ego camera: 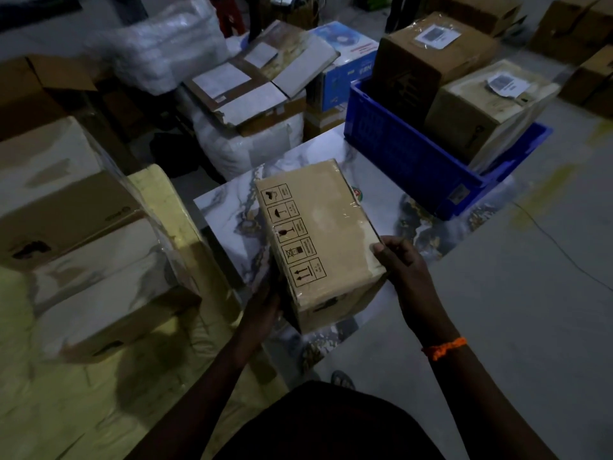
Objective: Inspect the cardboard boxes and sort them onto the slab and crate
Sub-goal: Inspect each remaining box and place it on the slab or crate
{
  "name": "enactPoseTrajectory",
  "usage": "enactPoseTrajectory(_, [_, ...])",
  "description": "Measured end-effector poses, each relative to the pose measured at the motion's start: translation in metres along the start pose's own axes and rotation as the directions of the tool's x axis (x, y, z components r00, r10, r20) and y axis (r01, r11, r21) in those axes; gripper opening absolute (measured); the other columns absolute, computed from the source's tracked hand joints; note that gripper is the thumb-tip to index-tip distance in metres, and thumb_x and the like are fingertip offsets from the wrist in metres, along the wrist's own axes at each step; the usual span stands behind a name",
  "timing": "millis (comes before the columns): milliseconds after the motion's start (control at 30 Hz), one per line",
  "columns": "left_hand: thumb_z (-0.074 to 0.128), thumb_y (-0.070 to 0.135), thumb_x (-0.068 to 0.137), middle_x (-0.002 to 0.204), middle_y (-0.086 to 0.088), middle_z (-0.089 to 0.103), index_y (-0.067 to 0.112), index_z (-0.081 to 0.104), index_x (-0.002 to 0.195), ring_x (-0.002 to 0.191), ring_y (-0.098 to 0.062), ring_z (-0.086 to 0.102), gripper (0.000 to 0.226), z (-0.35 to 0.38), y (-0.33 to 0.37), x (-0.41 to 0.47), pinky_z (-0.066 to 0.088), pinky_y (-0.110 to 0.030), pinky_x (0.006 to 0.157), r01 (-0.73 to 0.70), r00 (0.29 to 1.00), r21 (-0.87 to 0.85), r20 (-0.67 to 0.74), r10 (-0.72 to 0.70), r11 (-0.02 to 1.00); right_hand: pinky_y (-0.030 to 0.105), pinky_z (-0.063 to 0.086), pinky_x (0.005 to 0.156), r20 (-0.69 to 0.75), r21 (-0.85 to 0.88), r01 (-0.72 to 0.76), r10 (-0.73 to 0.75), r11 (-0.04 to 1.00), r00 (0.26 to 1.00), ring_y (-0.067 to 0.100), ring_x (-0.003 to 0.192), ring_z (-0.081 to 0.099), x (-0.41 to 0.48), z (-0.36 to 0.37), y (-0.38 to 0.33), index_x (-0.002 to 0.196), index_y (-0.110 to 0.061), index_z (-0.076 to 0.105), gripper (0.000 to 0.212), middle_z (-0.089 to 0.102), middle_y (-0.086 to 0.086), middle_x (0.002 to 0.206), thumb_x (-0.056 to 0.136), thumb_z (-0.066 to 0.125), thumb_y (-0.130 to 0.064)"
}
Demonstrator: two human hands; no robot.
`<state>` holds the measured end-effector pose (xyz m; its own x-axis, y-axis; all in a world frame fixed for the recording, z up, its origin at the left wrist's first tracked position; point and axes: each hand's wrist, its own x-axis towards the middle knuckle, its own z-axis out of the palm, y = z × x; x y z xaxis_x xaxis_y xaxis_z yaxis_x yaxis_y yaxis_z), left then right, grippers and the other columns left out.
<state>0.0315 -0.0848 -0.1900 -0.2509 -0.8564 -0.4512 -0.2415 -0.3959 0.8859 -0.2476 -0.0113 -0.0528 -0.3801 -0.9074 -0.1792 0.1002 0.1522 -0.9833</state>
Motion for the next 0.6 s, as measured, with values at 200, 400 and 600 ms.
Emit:
enactPoseTrajectory(200, [0.047, 0.054, 0.101, 0.130, 0.004, 0.065, 0.036, 0.061, 0.124, 0.111, -0.011, 0.063, 0.033, 0.010, 0.076, -0.037, 0.055, -0.038, 0.094, -0.109, 0.986, -0.088, -0.134, 0.096, 0.990, 0.048, 0.056, 0.092, -0.034, -0.007, 0.027, -0.027, 1.000, 0.999, 0.029, 0.108, 0.069, -0.003, 0.002, 0.001, 0.115, -0.010, 0.069, 0.027, 0.075, 0.009, 0.111, 0.098, 0.067, -0.031])
enactPoseTrajectory(400, [0.069, 0.077, 0.073, 0.136, 0.018, 0.060, 0.050, 0.043, 0.141, 0.121, -0.006, 0.061, 0.078, 0.020, 0.128, -0.043, 0.058, -0.034, 0.093, -0.260, 0.965, 0.045, -0.031, 0.261, 0.965, 0.048, 0.054, 0.098, -0.041, -0.035, 0.076, -0.077, 0.997, 0.996, 0.027, 0.118, 0.066, -0.007, 0.004, -0.006, 0.125, -0.018, 0.071, 0.028, 0.073, 0.005, 0.122, 0.104, 0.060, -0.033])
enactPoseTrajectory(600, [0.070, 0.032, 0.091, 0.122, 0.022, 0.062, 0.025, 0.048, 0.145, 0.101, 0.022, 0.058, 0.058, 0.053, 0.143, -0.042, 0.049, -0.005, 0.078, -0.293, 0.956, -0.021, -0.013, 0.293, 0.956, 0.023, 0.049, 0.085, -0.096, -0.081, 0.055, -0.063, 0.995, 0.993, -0.007, 0.106, 0.064, -0.009, -0.003, -0.033, 0.120, -0.040, 0.069, 0.030, 0.072, -0.030, 0.107, 0.105, 0.045, -0.049])
